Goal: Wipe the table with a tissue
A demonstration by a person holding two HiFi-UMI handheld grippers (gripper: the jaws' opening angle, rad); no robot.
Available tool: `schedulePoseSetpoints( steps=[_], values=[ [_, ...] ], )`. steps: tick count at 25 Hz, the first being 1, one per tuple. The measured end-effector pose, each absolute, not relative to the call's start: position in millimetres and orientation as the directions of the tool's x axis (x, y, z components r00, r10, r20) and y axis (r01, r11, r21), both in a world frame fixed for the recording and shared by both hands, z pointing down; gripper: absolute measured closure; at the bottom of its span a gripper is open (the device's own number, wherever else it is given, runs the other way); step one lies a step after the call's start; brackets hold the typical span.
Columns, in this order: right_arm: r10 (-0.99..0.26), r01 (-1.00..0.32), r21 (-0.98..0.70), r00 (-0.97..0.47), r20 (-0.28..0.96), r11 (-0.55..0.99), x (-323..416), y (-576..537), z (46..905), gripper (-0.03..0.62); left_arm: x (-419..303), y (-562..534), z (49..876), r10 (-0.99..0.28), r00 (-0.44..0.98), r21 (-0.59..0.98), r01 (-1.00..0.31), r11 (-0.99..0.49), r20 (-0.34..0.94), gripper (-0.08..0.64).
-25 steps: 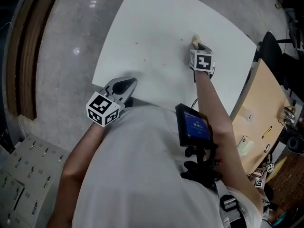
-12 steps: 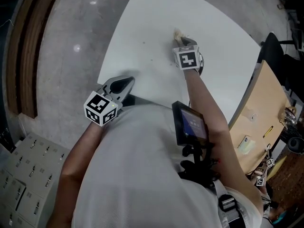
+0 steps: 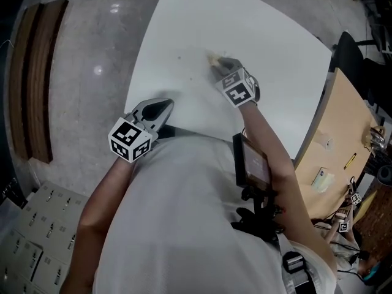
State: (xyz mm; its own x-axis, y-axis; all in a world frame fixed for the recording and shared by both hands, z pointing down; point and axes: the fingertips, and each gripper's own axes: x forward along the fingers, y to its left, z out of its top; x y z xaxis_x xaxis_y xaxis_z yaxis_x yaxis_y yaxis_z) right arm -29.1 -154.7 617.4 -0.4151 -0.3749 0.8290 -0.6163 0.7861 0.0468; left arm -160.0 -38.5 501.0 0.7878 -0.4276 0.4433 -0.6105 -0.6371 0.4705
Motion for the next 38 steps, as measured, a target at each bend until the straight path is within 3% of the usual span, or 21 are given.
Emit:
schedulePoseSetpoints(
  steps=[7, 11, 15, 21, 26, 33, 38],
  values=[
    [-0.496, -0.85, 0.02, -0.288, 0.819, 0.527, 91, -182, 620, 0.499, -141, -36, 500, -0.406, 0.799, 0.467, -0.592, -0.657, 0.443, 0.552],
    [-0.529, -0.925, -0.044, -0.255, 0.809, 0.377, 107, -192, 616, 0.499, -133, -33, 497, -0.41, 0.799, 0.466, -0.593, -0.656, 0.439, 0.552],
    [-0.493, -0.86, -0.041, -0.331, 0.805, 0.509, 55, -183, 617, 0.5, -135, -31, 499, -0.42, 0.792, 0.467, -0.603, -0.647, 0.442, 0.552],
    [-0.338, -0.629, -0.04, -0.469, 0.816, 0.777, -2, -144, 611, 0.499, -140, -34, 497, -0.425, 0.791, 0.459, -0.606, -0.65, 0.441, 0.552],
    [-0.445, -0.68, -0.017, -0.498, 0.745, 0.733, 26, -141, 583, 0.499, -134, -34, 495, -0.419, 0.802, 0.459, -0.591, -0.664, 0.426, 0.552],
    [-0.521, -0.818, 0.029, -0.338, 0.784, 0.575, 99, -145, 601, 0.499, -116, -26, 495, -0.412, 0.809, 0.465, -0.582, -0.667, 0.42, 0.552],
    [-0.529, -0.824, 0.045, -0.32, 0.786, 0.565, 90, -163, 611, 0.499, -125, -19, 496, -0.439, 0.788, 0.463, -0.611, -0.642, 0.432, 0.552]
  ],
)
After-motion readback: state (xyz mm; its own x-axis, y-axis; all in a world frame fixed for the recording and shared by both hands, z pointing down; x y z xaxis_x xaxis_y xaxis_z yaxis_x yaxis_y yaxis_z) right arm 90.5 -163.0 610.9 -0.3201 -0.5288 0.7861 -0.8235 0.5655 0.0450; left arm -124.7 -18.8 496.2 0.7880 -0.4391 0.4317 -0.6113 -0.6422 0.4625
